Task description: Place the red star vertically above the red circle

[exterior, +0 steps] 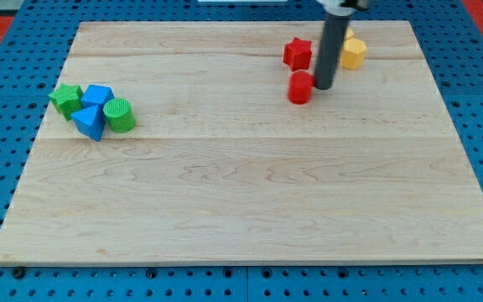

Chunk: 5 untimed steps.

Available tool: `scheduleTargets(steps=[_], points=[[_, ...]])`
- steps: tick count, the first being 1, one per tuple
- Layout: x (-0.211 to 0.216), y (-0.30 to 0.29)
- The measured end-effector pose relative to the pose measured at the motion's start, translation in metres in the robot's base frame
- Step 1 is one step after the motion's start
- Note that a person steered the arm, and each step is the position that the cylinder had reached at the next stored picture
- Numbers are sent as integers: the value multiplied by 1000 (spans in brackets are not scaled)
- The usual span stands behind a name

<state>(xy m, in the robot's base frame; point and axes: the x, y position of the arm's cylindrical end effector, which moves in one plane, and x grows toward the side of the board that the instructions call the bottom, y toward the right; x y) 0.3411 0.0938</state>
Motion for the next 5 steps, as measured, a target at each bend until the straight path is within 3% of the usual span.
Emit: scheduleTargets(steps=[2, 4, 5], points=[[-27, 54], [-74, -19], [-75, -13]])
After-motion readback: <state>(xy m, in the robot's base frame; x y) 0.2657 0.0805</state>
